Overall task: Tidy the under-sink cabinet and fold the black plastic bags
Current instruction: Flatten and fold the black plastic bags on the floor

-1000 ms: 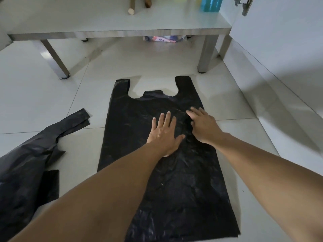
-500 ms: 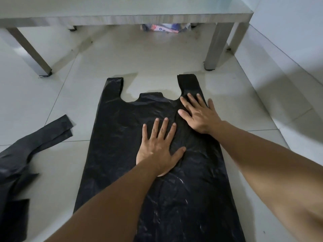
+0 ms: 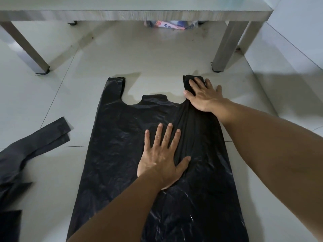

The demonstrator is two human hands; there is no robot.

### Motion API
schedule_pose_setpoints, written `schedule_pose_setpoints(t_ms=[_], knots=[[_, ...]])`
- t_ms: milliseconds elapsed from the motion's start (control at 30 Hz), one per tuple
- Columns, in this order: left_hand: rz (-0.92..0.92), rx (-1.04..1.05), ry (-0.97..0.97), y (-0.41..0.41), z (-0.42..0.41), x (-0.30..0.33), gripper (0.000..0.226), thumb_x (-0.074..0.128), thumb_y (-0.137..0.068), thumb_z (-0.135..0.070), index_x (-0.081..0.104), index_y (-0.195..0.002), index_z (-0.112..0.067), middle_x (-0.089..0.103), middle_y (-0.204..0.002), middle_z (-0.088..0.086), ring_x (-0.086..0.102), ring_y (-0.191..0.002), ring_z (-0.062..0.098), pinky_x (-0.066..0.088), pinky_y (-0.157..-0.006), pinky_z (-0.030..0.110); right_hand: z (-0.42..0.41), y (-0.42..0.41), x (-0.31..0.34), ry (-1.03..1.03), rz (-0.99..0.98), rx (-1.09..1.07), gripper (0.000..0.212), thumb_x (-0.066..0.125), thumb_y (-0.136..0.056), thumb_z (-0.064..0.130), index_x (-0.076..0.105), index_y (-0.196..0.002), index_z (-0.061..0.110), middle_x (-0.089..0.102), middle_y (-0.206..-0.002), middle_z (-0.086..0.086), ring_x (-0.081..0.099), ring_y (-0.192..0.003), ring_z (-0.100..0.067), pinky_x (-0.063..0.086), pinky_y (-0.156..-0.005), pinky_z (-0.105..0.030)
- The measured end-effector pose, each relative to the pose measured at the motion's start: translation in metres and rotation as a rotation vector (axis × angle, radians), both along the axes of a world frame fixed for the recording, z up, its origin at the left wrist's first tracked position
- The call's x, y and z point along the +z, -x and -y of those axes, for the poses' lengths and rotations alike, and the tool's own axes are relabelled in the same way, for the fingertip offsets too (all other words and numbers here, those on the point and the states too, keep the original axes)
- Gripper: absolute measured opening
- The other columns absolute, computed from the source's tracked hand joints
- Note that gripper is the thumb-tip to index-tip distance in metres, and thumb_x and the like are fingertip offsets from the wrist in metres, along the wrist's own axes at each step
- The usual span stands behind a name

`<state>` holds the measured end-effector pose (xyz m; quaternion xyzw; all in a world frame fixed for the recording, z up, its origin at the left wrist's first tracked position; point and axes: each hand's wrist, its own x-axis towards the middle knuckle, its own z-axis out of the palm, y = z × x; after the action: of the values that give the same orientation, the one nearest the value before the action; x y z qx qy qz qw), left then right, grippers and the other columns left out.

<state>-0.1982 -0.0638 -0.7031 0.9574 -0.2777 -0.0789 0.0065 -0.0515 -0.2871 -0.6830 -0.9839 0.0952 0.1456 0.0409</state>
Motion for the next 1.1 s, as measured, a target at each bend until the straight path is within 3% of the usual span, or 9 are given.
schedule_pose_setpoints(t_ms=[167, 333, 467, 600, 767, 867, 1100], knots=[[-0.001, 0.006, -0.005, 0.0, 0.001, -0.001, 0.08, -0.001, -0.088, -0.071, -0.021, -0.151, -0.026, -0.029, -0.157, 0.0, -0.029, -0.144, 0.025, -0.012, -0.115, 0.056, -0.008, 0.016, 0.016, -0.136, 0.092, -0.092, 0.06, 0.017, -0.101, 0.055, 0.009, -0.156, 0.033, -0.005, -0.165, 0.008, -0.011, -0.151, -0.026, -0.004, -0.118, -0.059], [0.02, 0.023, 0.013, 0.0, 0.0, -0.002, 0.077, -0.006, -0.086, -0.055, -0.016, -0.152, -0.017, -0.023, -0.16, 0.004, -0.022, -0.147, 0.025, -0.007, -0.118, 0.055, -0.039, 0.121, 0.016, -0.145, 0.373, -0.038, 0.053, 0.038, -0.102, 0.027, 0.027, -0.152, 0.017, 0.015, -0.163, -0.004, 0.01, -0.15, -0.03, 0.014, -0.118, -0.056], [0.0, 0.056, -0.006, 0.001, 0.0, 0.0, 0.079, -0.006, -0.083, -0.048, -0.012, -0.152, -0.009, -0.022, -0.159, 0.009, -0.022, -0.147, 0.024, -0.006, -0.119, 0.052, -0.052, 0.173, -0.007, -0.081, 0.19, -0.016, 0.056, 0.026, -0.104, 0.039, 0.013, -0.156, 0.022, 0.005, -0.165, -0.003, 0.001, -0.151, -0.031, 0.007, -0.12, -0.055], [-0.032, 0.056, -0.017, 0.001, 0.0, 0.004, 0.07, 0.014, -0.097, -0.042, -0.009, -0.153, -0.008, -0.018, -0.161, 0.007, -0.019, -0.147, 0.022, -0.007, -0.119, 0.052, -0.05, 0.177, -0.023, -0.049, 0.175, 0.01, 0.063, 0.012, -0.101, 0.054, 0.002, -0.157, 0.028, -0.005, -0.165, 0.001, -0.009, -0.151, -0.026, -0.003, -0.121, -0.052], [-0.201, 0.052, 0.036, -0.009, -0.005, 0.019, 0.071, 0.025, -0.101, -0.043, -0.01, -0.153, -0.011, -0.019, -0.161, 0.005, -0.021, -0.147, 0.019, -0.012, -0.118, 0.05, -0.052, 0.178, -0.017, -0.01, 0.105, 0.022, 0.065, 0.007, -0.099, 0.057, -0.008, -0.156, 0.028, -0.013, -0.164, 0.0, -0.013, -0.15, -0.026, -0.004, -0.121, -0.053], [-0.181, 0.056, 0.073, -0.006, -0.027, 0.038, 0.072, 0.024, -0.101, -0.05, -0.006, -0.154, -0.014, -0.015, -0.162, 0.003, -0.018, -0.148, 0.018, -0.013, -0.118, 0.05, -0.052, 0.176, -0.008, -0.021, 0.017, 0.023, 0.066, 0.007, -0.1, 0.058, -0.013, -0.155, 0.029, -0.019, -0.163, 0.001, -0.018, -0.149, -0.026, -0.005, -0.12, -0.056], [-0.195, 0.169, -0.069, 0.01, -0.121, 0.076, 0.071, 0.029, -0.099, -0.056, 0.009, -0.155, -0.017, 0.0, -0.163, 0.004, -0.005, -0.15, 0.023, -0.008, -0.117, 0.054, -0.101, 0.18, 0.027, -0.024, 0.031, 0.078, 0.067, 0.018, -0.101, 0.056, 0.003, -0.157, 0.022, -0.003, -0.165, -0.001, -0.006, -0.151, -0.029, 0.003, -0.12, -0.058]])
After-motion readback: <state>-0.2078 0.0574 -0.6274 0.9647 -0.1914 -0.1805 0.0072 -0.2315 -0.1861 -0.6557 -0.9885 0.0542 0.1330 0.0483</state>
